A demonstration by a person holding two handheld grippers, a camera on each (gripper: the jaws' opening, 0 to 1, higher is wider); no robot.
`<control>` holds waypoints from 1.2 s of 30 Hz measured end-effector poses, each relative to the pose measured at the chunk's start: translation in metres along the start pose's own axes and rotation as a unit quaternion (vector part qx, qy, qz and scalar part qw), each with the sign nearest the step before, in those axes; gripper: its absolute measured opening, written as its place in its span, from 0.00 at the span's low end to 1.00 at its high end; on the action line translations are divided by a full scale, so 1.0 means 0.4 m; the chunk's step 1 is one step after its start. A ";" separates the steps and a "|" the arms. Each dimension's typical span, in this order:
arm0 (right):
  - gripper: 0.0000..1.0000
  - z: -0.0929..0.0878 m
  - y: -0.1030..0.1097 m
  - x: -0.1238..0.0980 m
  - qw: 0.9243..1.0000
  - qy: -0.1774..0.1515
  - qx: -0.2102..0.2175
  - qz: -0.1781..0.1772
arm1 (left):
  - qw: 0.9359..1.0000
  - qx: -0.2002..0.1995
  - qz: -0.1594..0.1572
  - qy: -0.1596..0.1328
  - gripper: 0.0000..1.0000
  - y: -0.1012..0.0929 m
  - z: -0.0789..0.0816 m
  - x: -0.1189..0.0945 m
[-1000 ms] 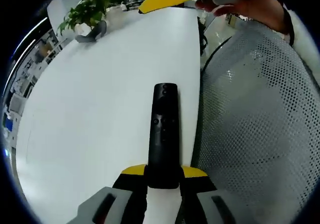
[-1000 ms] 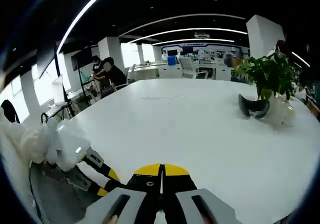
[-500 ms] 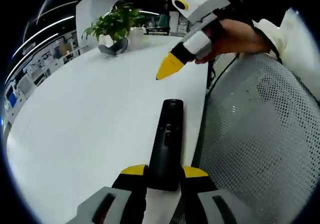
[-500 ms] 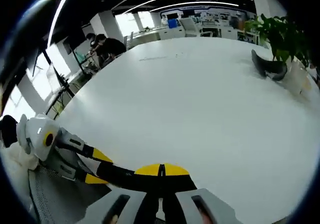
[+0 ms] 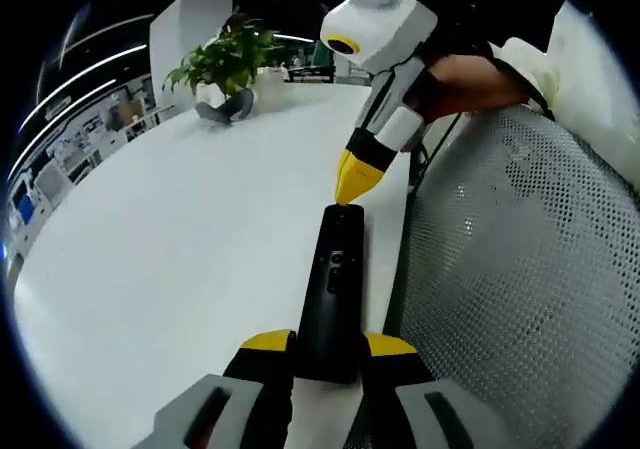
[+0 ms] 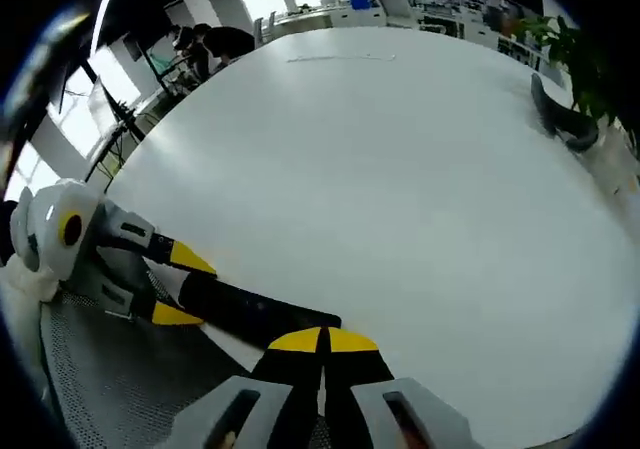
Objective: Press the specified remote control buttons in sequence, fully releasing each button before pressing the next.
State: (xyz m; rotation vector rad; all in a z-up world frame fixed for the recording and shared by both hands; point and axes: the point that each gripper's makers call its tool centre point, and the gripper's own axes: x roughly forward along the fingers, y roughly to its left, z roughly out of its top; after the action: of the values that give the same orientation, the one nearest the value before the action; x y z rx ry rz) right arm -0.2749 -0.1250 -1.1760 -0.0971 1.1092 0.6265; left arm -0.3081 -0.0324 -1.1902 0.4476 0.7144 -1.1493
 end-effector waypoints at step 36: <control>0.00 -0.017 -0.010 0.001 0.996 0.011 0.087 0.019 | 1.000 0.018 -0.019 -0.001 0.24 -0.016 0.000 -0.001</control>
State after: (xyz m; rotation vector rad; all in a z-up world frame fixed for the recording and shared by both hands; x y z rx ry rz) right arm -0.2781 -0.1305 -1.1803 0.0669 1.1836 0.5610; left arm -0.3144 -0.0343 -1.1897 0.4646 0.7035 -1.1988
